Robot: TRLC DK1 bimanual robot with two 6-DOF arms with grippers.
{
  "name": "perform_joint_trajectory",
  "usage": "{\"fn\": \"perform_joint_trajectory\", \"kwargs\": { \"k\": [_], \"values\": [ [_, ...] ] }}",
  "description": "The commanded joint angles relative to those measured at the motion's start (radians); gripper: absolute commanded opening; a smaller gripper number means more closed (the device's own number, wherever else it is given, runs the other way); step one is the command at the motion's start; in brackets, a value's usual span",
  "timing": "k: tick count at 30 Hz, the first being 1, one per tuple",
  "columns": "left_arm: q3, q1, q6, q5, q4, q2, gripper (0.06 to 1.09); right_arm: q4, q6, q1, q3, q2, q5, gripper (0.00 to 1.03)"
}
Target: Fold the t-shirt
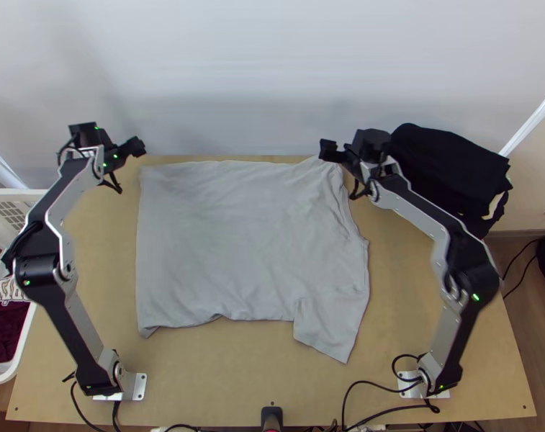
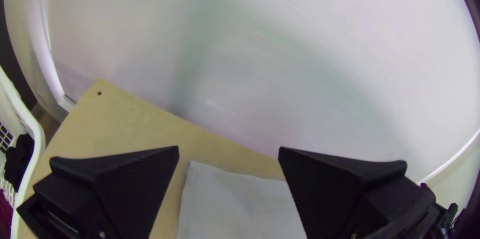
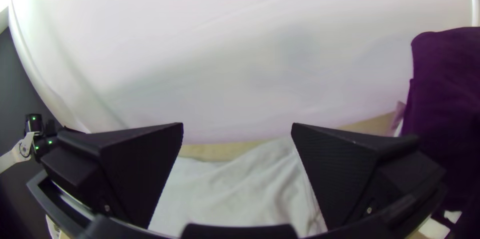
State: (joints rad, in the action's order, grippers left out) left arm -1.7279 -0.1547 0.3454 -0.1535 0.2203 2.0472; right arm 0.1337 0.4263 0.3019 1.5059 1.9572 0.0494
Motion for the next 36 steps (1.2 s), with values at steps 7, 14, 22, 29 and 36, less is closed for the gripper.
{"fn": "perform_joint_trajectory", "kwargs": {
  "k": [7, 14, 22, 29, 36],
  "values": [
    [0.149, 0.023, 0.02, -0.014, 0.05, -0.358, 1.04, -0.393, 0.129, 0.02, -0.124, -0.416, -0.005, 0.99],
    [0.303, 0.055, 0.02, -0.014, 0.129, -0.593, 1.04, -0.494, 0.281, -0.001, -0.408, -0.713, -0.005, 0.99],
    [0.527, 0.078, -0.002, -0.014, 0.171, -0.852, 1.04, -0.666, 0.249, -0.032, -0.616, -0.905, 0.026, 0.96],
    [0.642, 0.086, -0.019, -0.012, 0.203, -0.99, 1.04, -0.76, 0.241, -0.026, -0.717, -0.848, 0.052, 0.94],
    [0.669, 0.086, -0.028, -0.012, 0.235, -1.045, 1.04, -0.789, 0.266, 0.028, -0.727, -0.776, 0.063, 0.84]
  ]
}}
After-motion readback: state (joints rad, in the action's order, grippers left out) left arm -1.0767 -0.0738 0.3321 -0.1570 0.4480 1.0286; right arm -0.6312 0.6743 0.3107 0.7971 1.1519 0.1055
